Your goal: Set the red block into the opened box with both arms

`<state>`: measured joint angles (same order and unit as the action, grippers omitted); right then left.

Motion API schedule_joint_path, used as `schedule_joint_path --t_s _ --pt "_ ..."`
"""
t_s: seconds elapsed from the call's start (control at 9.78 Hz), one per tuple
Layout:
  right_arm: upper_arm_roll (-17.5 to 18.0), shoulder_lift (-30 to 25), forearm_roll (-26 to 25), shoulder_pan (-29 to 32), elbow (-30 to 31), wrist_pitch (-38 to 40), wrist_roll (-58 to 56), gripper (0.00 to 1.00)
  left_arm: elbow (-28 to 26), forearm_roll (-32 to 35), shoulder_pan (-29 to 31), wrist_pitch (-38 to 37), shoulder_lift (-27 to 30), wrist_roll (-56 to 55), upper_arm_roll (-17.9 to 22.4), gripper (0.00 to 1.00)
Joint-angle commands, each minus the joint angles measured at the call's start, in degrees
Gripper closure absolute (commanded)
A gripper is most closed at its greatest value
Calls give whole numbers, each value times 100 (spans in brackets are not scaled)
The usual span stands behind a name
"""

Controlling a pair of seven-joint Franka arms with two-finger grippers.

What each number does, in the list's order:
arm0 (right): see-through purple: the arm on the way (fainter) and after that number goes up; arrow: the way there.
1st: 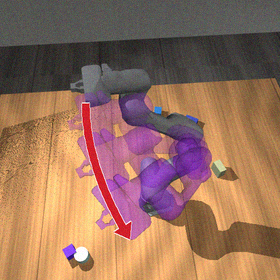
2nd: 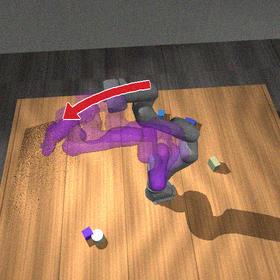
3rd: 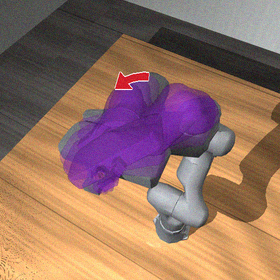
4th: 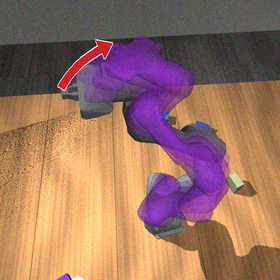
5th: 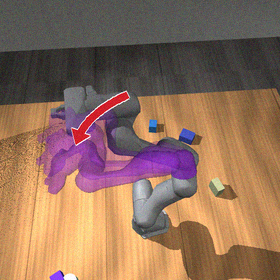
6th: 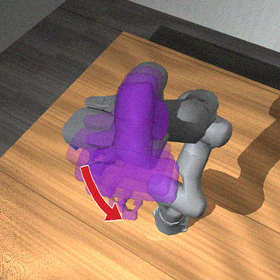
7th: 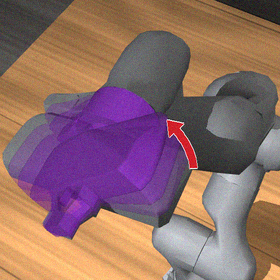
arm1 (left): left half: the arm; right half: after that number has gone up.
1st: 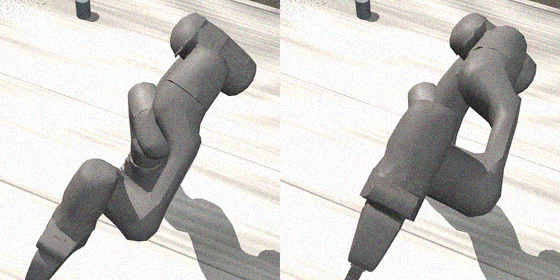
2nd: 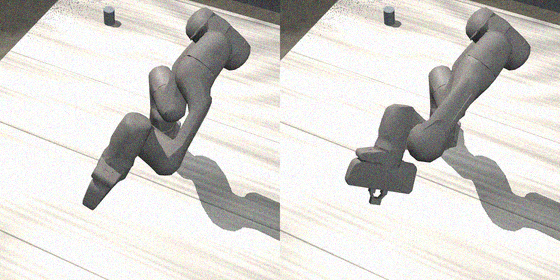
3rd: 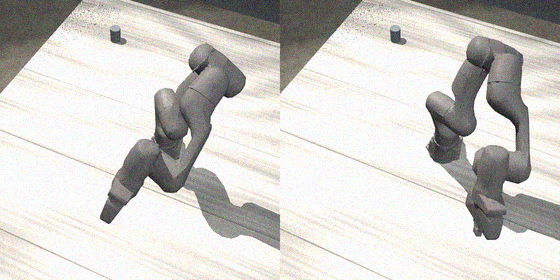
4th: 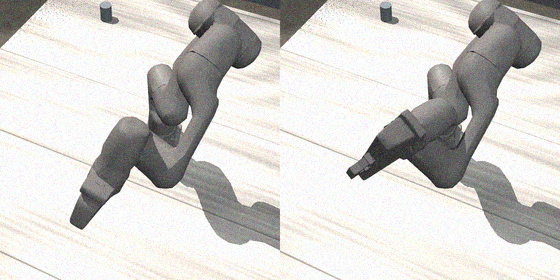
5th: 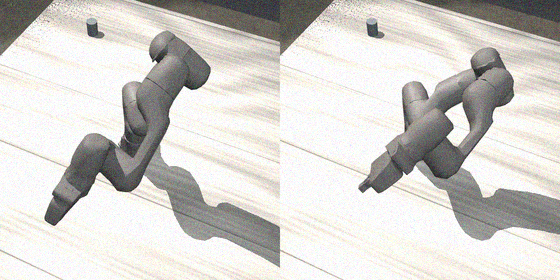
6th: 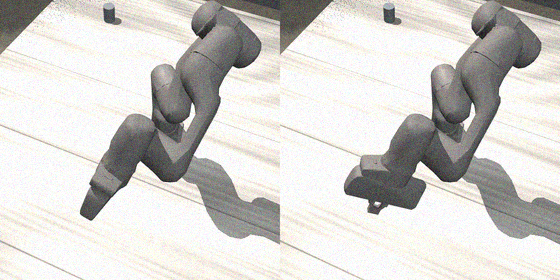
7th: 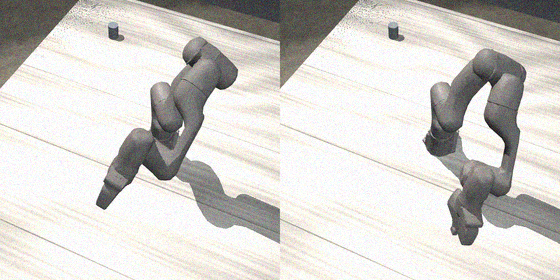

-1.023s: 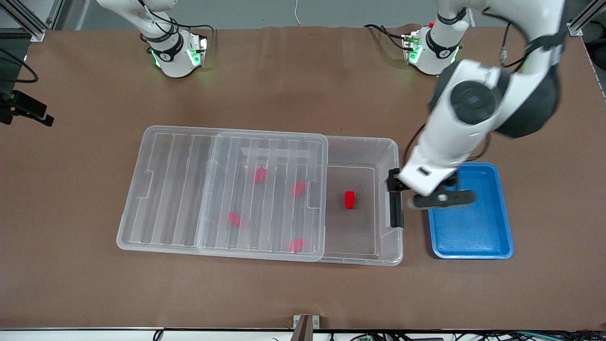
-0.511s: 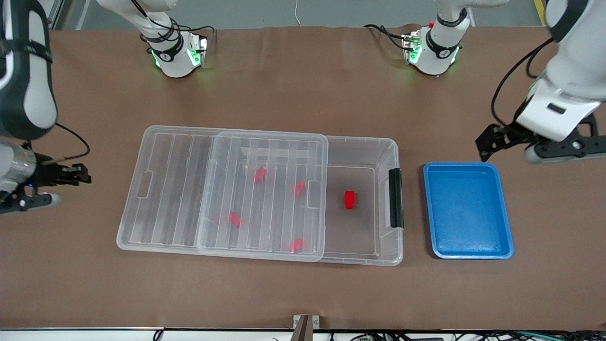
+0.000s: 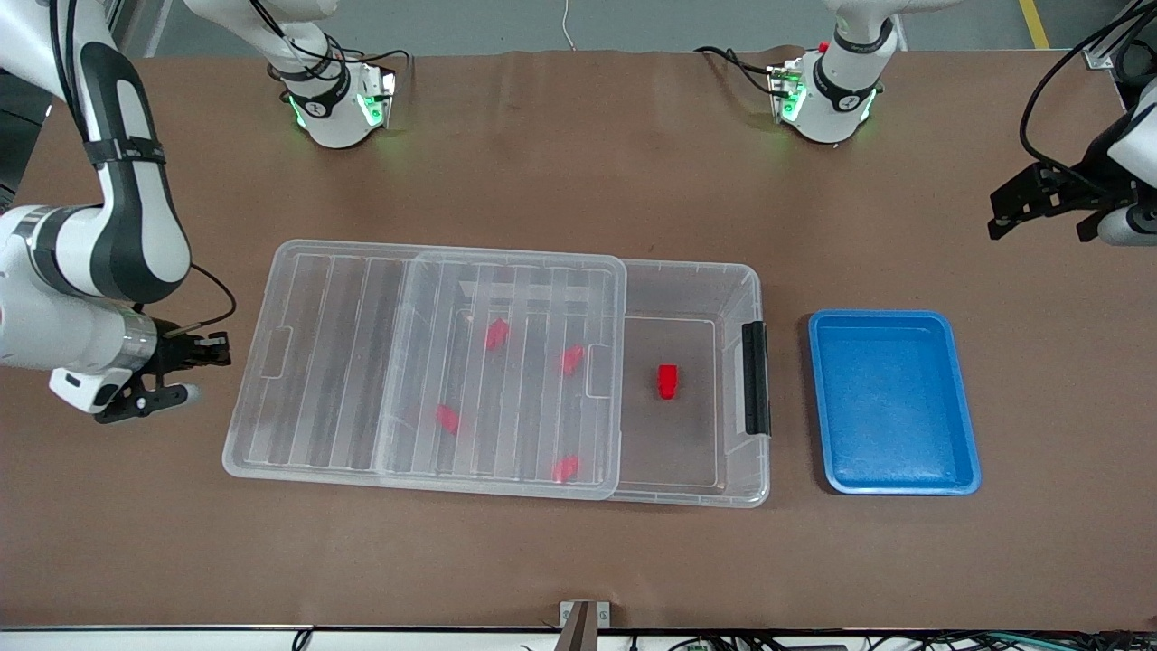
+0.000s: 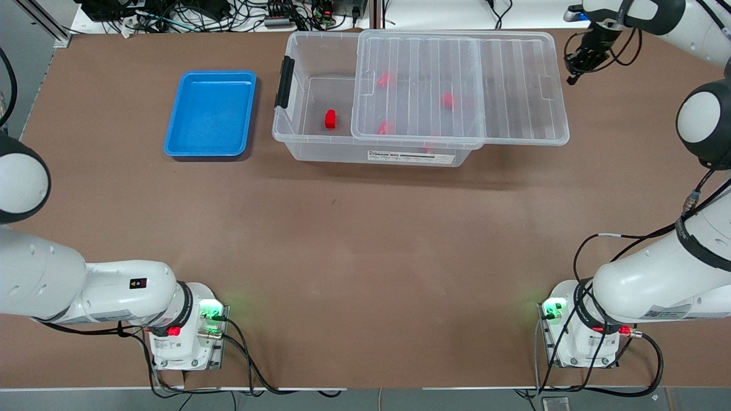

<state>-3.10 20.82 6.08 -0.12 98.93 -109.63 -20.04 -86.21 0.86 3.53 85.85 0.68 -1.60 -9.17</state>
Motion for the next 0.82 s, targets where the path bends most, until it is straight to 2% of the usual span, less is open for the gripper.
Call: schedule_joint_path --t_s 0.0,0.2,0.51,0.72 --pt "282 -60 210 21 118 -76 -35 100 -598 -86 -10 11 336 55 3 0" --pt "494 -25 559 -14 92 -111 -8 100 -677 -86 -37 -24 424 55 29 0" --pt "513 89 667 -399 -40 -208 166 100 -669 -86 -72 -33 415 64 47 0" --pt "513 168 728 -750 -101 -357 535 100 -642 -86 -273 -33 389 64 256 0"
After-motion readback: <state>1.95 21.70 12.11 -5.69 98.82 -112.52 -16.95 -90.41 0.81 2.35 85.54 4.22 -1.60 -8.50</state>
